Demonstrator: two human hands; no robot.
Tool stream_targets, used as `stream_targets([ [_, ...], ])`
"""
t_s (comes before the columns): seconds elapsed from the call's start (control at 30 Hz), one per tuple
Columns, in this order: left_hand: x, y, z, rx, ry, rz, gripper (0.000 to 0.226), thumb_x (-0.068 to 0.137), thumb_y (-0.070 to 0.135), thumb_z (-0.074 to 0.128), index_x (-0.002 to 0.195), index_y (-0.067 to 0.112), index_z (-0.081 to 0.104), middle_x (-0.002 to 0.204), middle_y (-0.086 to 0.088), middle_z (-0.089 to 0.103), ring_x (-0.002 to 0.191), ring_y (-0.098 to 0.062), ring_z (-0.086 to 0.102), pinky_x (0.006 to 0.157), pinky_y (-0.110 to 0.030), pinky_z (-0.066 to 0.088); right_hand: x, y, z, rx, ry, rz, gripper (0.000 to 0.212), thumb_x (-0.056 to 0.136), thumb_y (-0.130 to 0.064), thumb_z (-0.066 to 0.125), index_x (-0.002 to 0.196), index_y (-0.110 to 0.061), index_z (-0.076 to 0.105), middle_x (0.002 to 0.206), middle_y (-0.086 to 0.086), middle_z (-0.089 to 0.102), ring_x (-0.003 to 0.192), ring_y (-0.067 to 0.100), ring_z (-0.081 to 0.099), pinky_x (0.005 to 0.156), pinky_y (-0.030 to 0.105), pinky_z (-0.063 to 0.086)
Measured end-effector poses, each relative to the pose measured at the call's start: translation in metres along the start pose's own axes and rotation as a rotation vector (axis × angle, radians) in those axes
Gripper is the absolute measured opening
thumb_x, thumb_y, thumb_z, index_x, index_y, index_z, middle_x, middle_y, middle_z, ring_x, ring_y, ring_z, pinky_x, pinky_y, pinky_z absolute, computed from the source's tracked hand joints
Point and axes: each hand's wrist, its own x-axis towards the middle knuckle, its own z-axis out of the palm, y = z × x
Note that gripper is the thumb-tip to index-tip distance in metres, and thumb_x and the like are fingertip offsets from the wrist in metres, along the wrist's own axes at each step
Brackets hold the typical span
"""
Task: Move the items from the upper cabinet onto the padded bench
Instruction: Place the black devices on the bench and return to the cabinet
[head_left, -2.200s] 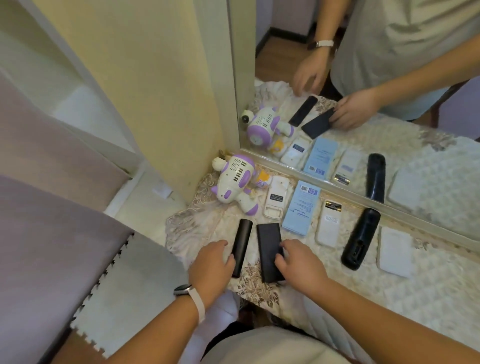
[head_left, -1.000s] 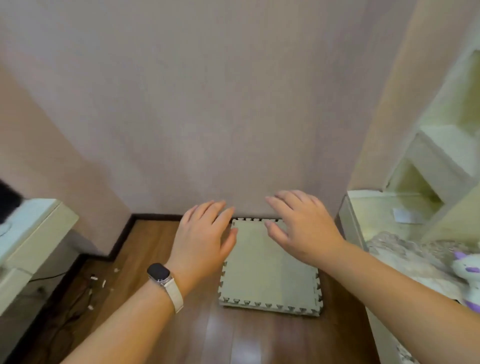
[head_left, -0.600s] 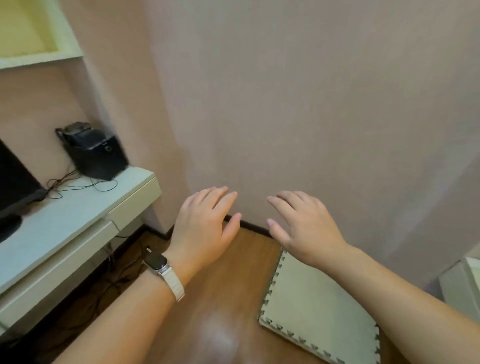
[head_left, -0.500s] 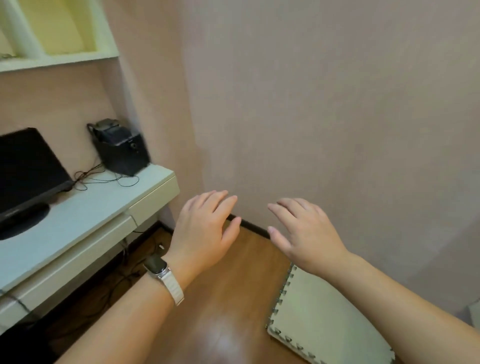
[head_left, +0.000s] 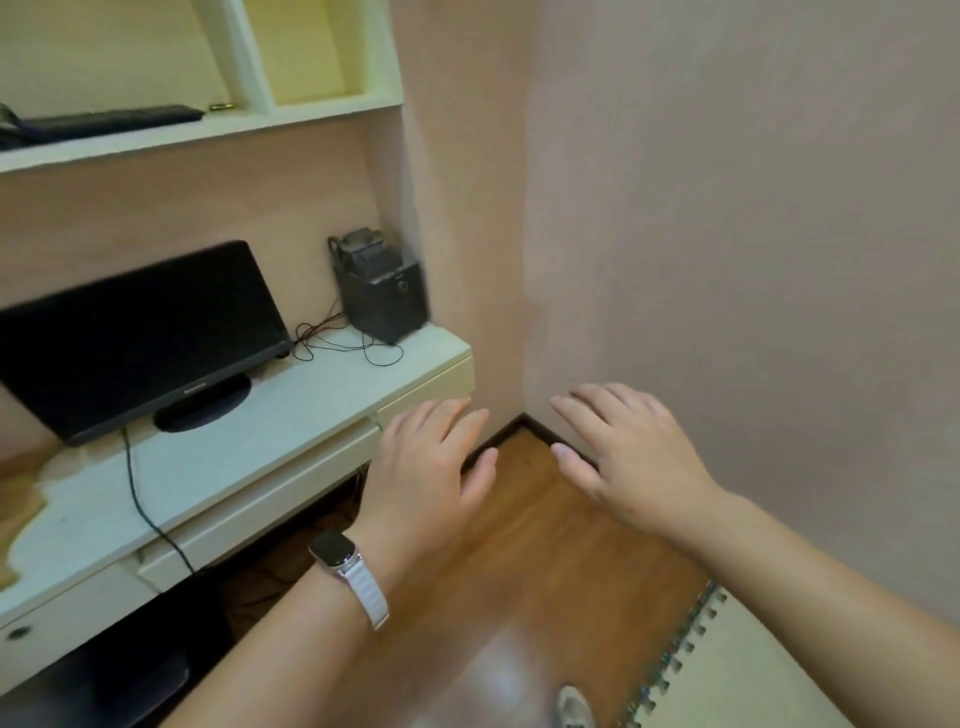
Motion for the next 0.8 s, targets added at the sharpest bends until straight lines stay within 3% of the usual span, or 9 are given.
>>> stream_targets([
  [0.33,0.151,-0.017,0.041,0.072,0.082,-0.042,0.038,0.090,0.037,0.056,0.121,0.017,0.065,0.122,-0.002,0.065,0.115,-0.021,0.057,0.098,-0.037,0.041,0.135,0.096,0.037,0.081,-0.003,-0.053,0.052,0.092,-0.050,0.043,0.128,-0.017,0.059,0.127,0.006,0.061,0.117,0.027,0.054,0.095,0.042,0.043],
  [0.47,0.193,-0.025,0.053,0.126,0.044,-0.077,0.043,0.090,0.038,0.056,0.129,0.020,0.060,0.132,0.000,0.060,0.123,-0.021,0.052,0.104,-0.041,0.040,0.181,0.128,0.043,0.103,0.002,-0.086,0.054,0.092,-0.050,0.039,0.129,-0.016,0.059,0.128,0.007,0.061,0.119,0.028,0.054,0.096,0.043,0.043],
  [0.8,0.250,-0.083,0.070,0.181,0.062,-0.122,0.042,0.092,0.040,0.053,0.129,0.021,0.061,0.131,0.001,0.061,0.125,-0.020,0.051,0.105,-0.036,0.037,0.271,0.143,0.073,0.169,-0.025,-0.095,0.057,0.091,-0.053,0.034,0.130,-0.019,0.059,0.131,0.004,0.059,0.123,0.025,0.051,0.099,0.042,0.040],
])
